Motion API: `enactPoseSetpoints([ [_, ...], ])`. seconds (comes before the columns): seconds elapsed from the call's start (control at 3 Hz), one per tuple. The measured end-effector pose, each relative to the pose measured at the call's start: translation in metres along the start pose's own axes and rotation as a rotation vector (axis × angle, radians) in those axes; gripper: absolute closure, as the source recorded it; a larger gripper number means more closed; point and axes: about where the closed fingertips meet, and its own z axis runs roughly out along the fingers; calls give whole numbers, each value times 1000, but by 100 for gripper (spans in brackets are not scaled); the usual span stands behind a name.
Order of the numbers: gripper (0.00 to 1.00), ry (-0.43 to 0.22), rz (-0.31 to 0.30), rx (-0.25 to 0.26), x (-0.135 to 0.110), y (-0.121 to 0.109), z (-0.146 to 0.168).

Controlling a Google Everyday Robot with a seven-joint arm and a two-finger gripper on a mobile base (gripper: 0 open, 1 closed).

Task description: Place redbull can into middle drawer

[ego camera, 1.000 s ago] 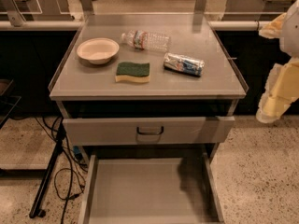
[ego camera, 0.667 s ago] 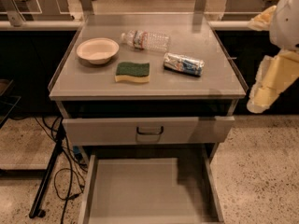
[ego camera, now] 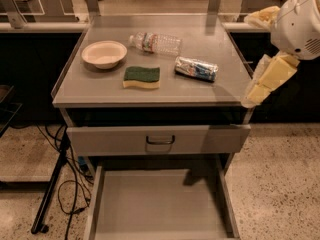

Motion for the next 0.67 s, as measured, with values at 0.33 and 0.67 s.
enactPoseSetpoints([
  [0.33, 0, 0, 0, 0, 0, 0, 0],
  [0.67, 0, 14, -6, -5, -3, 0, 6],
])
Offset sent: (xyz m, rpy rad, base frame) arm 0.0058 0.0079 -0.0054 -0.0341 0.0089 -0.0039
